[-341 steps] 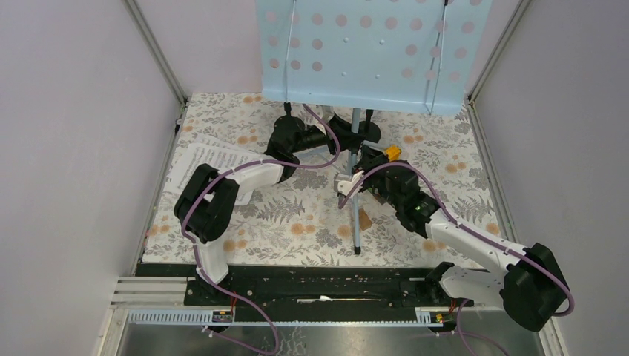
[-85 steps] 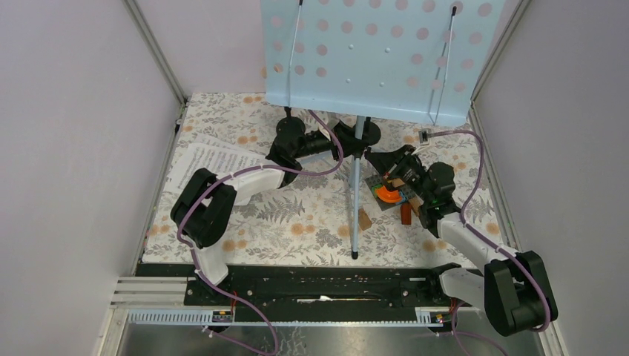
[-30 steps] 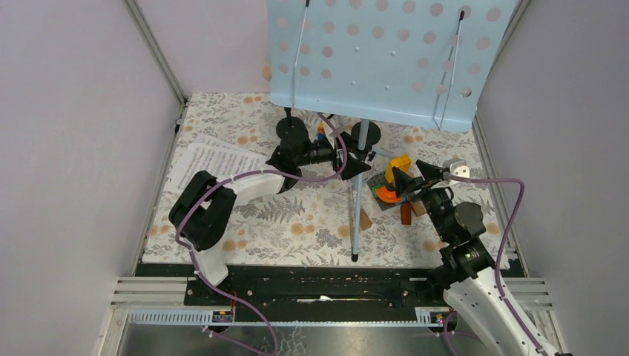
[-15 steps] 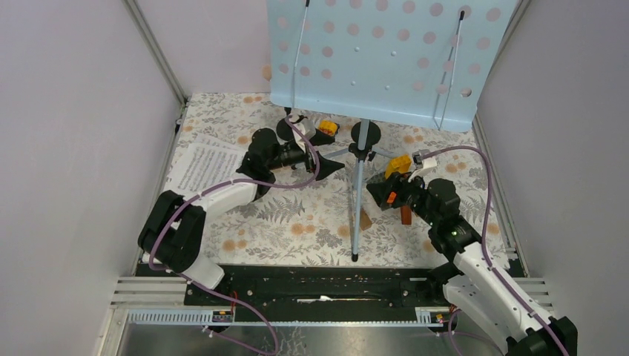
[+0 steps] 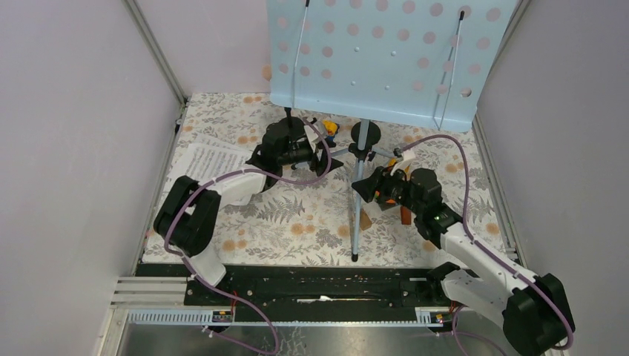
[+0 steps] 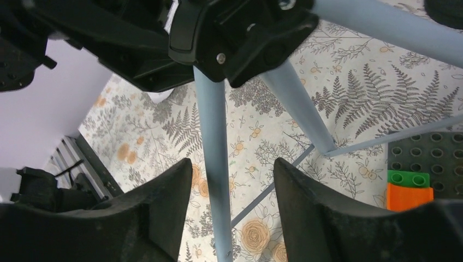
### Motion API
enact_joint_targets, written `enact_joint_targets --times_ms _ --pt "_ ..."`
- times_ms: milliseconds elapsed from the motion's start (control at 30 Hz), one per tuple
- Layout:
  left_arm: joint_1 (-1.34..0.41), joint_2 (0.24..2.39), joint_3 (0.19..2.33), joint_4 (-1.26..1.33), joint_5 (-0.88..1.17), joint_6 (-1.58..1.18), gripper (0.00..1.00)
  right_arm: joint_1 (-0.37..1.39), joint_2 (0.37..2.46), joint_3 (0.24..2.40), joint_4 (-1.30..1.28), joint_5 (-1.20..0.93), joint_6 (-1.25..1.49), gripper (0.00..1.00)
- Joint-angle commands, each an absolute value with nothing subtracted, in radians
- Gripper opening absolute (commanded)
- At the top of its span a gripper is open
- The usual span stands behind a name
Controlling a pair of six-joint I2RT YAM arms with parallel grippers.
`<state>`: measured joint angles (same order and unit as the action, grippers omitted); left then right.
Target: Pack up the instrument practice props
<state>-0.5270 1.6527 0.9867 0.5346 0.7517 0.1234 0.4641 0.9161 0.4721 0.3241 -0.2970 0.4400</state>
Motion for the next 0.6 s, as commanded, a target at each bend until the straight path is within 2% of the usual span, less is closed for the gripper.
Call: enact_joint_targets --times_ms 0,100,200,300,400,567 --pt "-0.526 1.719 1.062 0.549 0.772 0.125 0.71 0.505 0.986 0.561 0.388 -0.284 0.358 0.60" --pt "-0.526 1.748 1.068 0.553 0.803 0.118 0.70 0.517 0.999 0.565 0.397 -0.274 0.323 0.57" --pt "-0.527 1.761 1.055 0.555 0.805 0.101 0.64 0.528 0.985 0.532 0.450 -0.283 0.300 0.45" --pt "-0.527 1.759 1.032 0.558 0.808 0.088 0.49 0.535 0.976 0.501 0.495 -0.307 0.251 0.30" --pt "-0.529 1.744 1.005 0.569 0.815 0.065 0.28 0.541 0.986 0.499 0.502 -0.328 0.190 0.21" --pt "-0.543 1.671 0.950 0.578 0.796 0.052 0.02 0.543 0.976 0.508 0.551 -0.361 0.107 0.10"
